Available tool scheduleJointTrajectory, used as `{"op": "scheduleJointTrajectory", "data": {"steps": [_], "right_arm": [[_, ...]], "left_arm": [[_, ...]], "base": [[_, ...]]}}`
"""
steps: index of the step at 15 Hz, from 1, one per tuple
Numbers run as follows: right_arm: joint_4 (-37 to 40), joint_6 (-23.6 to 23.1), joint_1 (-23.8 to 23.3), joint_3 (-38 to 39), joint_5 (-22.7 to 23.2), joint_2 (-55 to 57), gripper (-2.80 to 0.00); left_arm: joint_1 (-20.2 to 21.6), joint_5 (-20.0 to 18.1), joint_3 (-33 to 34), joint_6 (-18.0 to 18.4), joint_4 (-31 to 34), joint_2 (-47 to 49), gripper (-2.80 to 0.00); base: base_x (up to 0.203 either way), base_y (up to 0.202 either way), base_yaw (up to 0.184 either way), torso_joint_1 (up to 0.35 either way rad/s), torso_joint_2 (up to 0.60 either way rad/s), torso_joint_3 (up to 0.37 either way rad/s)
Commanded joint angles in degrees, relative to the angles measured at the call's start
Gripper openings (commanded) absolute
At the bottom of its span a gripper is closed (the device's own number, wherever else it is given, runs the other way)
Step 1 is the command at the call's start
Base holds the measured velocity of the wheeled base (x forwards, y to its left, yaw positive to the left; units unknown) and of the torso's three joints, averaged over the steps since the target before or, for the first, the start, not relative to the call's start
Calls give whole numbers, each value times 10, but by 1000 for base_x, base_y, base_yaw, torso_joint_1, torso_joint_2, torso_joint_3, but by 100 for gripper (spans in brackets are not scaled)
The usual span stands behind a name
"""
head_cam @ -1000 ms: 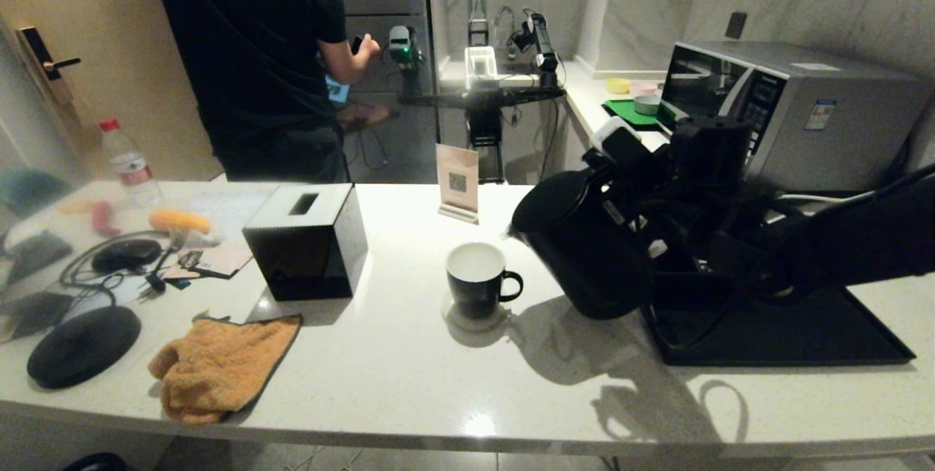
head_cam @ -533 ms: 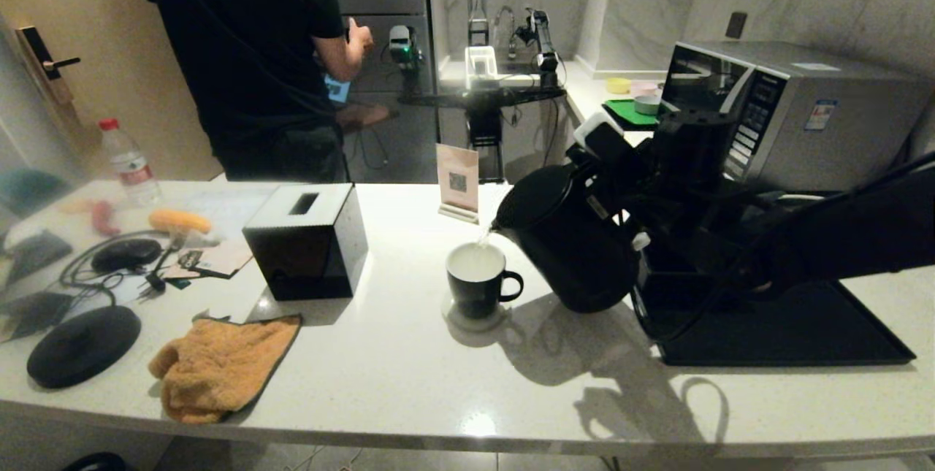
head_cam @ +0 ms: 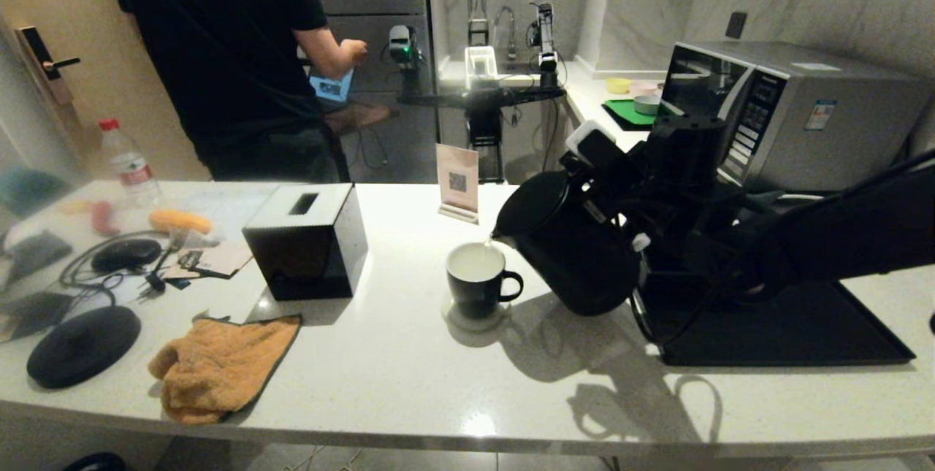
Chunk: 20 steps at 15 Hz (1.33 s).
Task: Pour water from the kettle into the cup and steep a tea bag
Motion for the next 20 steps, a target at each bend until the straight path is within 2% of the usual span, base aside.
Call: {"op": "scheduleJointTrajectory", "data": {"steps": [1,17,20], "right_arm": [[-3,-11,0,1,-1,0,-280],[-3,-80,0,3,-1,0,-280],[-3,-81,0,2,0,1,-280]], "left_arm": [[0,0,0,-1,0,0,-280],[0,0,0,-1,0,0,-280],[0,0,0,-1,0,0,-280]], "base": [[0,0,0,0,0,0],[0,0,0,0,0,0],[0,0,0,0,0,0]]}}
